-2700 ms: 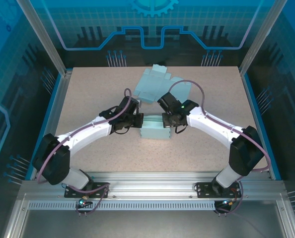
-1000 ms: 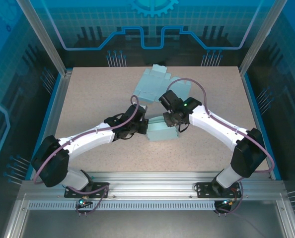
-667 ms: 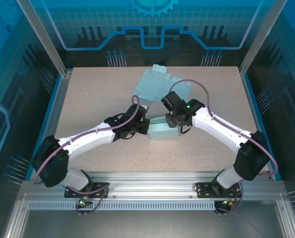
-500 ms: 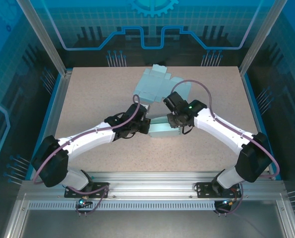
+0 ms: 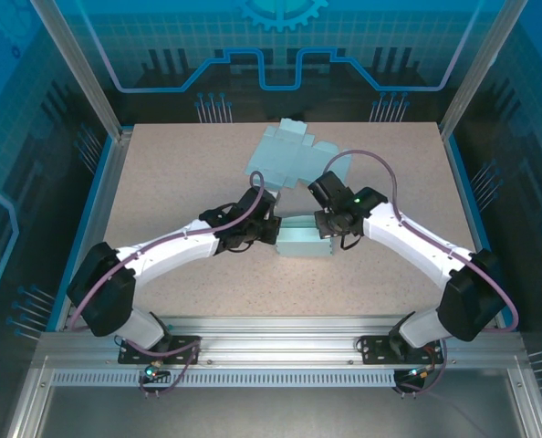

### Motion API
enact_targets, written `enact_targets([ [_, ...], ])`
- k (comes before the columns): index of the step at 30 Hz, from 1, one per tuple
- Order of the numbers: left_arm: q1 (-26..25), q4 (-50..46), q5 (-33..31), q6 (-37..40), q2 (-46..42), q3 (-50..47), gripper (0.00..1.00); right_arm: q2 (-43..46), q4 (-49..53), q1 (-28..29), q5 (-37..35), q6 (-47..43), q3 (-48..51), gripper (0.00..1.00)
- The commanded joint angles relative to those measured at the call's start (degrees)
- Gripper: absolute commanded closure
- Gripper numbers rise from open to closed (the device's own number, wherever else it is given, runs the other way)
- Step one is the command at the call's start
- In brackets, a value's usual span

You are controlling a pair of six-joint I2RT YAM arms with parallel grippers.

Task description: Fold the paper box

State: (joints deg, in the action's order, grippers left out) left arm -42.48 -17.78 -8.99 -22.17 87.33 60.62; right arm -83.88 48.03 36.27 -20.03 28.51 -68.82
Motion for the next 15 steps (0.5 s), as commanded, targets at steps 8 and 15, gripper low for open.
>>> enact_targets([
  [8,-2.3,4.0,2.7,0.7,0.7,1.2,1.00,-1.6,-4.7,-0.6,8.6,2.1,-1.3,0.89],
  [15,-3.5,5.7,-2.0,3.0,0.4,0.9,1.00,-0.1,-7.3,-3.0,18.3,2.2,-2.4,0.87],
])
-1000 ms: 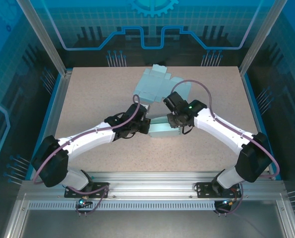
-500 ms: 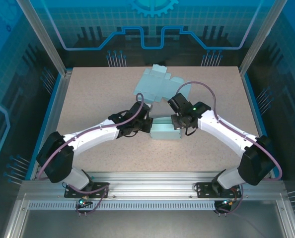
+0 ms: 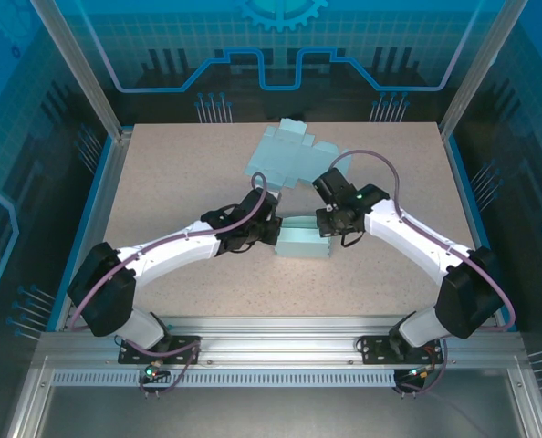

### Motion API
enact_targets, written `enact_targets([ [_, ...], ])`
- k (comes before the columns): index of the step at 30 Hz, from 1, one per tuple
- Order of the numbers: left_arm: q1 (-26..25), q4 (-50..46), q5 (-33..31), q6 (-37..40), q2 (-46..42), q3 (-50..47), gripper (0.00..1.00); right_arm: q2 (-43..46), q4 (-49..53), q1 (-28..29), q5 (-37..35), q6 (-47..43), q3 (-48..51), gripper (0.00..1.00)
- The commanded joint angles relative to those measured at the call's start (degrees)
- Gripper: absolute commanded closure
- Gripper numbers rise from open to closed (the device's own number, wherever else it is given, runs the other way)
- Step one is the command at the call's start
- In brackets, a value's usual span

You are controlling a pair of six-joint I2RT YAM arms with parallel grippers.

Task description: Fold the paper box

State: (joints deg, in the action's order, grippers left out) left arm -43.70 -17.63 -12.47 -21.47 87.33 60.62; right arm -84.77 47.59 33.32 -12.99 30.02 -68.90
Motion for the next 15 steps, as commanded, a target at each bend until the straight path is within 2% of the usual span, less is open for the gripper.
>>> enact_targets([
  [1,-2.4,5.5,1.0,2.6,0.6,1.1,1.00,1.1,-7.3,-0.5,12.8,0.7,-2.3,0.87],
  [7,-3.4,5.5,-0.2,3.6,2.0,1.8,1.00,1.8,-10.5,-3.0,20.3,1.9,-0.9,0.89],
  [15,-4.0,5.8,-0.7,3.5,2.5,1.5,1.00,1.8,-14.1,-5.0,26.4,3.4,1.0,0.91],
])
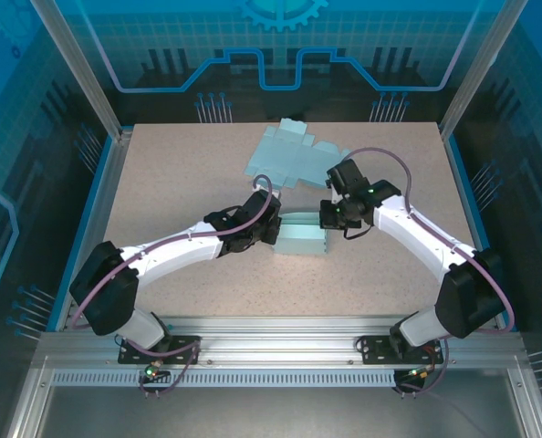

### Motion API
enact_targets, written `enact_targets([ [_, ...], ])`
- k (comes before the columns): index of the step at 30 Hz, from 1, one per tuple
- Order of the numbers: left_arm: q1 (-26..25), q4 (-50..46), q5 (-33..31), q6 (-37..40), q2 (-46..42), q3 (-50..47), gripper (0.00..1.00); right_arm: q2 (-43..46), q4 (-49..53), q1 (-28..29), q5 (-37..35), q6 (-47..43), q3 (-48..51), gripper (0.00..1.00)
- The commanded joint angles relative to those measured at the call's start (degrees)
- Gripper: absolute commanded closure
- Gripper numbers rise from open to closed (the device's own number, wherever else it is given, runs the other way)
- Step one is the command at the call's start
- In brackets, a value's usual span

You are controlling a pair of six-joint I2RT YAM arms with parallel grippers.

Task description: Fold the paper box

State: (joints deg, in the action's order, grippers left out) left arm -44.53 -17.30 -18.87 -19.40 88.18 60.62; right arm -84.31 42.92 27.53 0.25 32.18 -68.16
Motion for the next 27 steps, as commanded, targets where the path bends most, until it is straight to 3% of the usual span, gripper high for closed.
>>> enact_targets([
  [1,-3.2,5.4,5.6,1.5,1.6,1.5,1.00,1.4,-9.7,0.4,13.7,1.3,0.5,0.92],
  [14,-3.5,4.4,4.9,2.0,3.3,2.5,1.00,1.9,-15.2,-3.7,23.5,3.8,3.8,0.95],
  [21,-3.5,4.1,4.8,1.8,3.4,2.4,1.00,1.8,-14.4,-4.3,23.8,3.2,3.3,0.95],
  [27,-3.5,3.6,4.3,1.4,3.4,2.5,1.00,1.9,-11.1,-3.8,19.2,0.9,3.4,0.96],
])
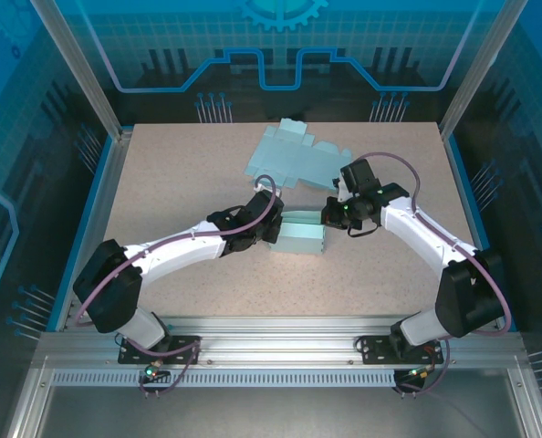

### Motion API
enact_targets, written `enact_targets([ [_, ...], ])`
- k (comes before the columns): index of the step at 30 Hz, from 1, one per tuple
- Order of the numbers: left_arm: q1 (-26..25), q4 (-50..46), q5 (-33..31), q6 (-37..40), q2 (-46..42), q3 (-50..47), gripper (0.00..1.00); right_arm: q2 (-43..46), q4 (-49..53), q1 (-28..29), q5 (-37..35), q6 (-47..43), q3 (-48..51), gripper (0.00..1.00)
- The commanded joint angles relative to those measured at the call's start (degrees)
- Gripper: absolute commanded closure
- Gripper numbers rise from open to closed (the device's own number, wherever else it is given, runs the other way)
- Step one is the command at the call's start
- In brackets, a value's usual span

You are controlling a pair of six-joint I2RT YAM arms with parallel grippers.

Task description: Fold the paper box

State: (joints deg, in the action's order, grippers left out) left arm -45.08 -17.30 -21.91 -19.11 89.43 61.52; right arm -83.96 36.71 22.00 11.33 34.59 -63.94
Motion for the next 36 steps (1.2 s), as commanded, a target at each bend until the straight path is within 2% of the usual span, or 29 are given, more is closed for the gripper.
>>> enact_targets([
  [1,-3.0,3.3,7.3,1.0,2.2,1.8,1.00,1.6,-4.5,2.0,6.9,-2.3,-0.4,0.96],
  [12,-2.9,2.9,6.3,-0.1,2.0,1.6,1.00,1.8,-4.6,4.5,0.7,-5.2,4.3,1.00],
  [26,-2.5,4.4,8.2,-3.7,2.3,-1.6,1.00,1.8,-4.2,8.3,-9.0,-7.1,6.5,1.00],
  [36,-2.1,4.4,10.3,-5.9,2.3,-3.9,1.00,0.9,-5.7,9.5,-9.6,-6.8,7.2,1.00],
])
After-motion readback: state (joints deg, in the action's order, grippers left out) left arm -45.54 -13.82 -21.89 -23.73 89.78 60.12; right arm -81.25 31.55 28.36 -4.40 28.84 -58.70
